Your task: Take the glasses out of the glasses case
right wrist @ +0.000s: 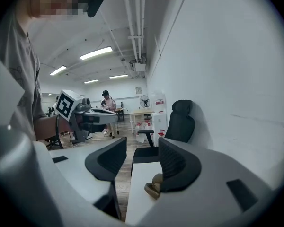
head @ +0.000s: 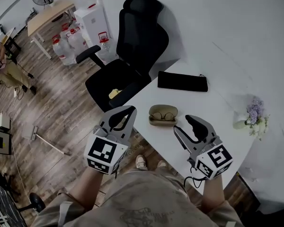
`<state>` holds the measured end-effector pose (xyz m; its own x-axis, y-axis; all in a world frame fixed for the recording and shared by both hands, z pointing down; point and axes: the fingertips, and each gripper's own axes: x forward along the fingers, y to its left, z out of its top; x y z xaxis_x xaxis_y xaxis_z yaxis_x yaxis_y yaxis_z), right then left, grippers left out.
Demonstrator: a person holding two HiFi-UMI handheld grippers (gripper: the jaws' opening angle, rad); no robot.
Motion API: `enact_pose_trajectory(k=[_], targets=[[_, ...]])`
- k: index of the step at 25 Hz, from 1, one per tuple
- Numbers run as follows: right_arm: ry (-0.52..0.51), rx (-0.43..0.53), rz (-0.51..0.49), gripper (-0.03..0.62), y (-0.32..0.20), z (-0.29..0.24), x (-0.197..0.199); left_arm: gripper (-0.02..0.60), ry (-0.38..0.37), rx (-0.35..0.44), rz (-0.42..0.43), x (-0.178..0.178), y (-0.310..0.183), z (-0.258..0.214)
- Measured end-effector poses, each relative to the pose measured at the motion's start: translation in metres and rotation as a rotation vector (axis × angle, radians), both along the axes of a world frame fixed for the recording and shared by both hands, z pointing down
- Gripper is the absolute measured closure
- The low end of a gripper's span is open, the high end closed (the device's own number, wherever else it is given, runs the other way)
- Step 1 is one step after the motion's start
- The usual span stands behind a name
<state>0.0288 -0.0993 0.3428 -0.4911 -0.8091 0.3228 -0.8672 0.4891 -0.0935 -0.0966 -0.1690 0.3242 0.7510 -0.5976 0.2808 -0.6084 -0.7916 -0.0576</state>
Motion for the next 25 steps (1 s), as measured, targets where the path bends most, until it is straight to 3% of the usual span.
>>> enact_pose_trajectory(k=[8, 19, 25], targets=[[0.075, -0.111, -0.058, 0.370, -0.025, 0.038, 0.021, 0.561, -0.041, -0.062, 0.009, 0.021, -0.017, 0.029], [0.248, -0.277, -0.323, 0.365, -0.071, 0.135, 0.025, 0.561, -0.140, -0.139, 0.034, 0.057, -0.046, 0.086], [0.294, -0.396, -0.426, 0.365, -0.082, 0.195, 0.015, 0.563, -0.206, -0.206, 0.053, 0.070, -0.054, 0.135]])
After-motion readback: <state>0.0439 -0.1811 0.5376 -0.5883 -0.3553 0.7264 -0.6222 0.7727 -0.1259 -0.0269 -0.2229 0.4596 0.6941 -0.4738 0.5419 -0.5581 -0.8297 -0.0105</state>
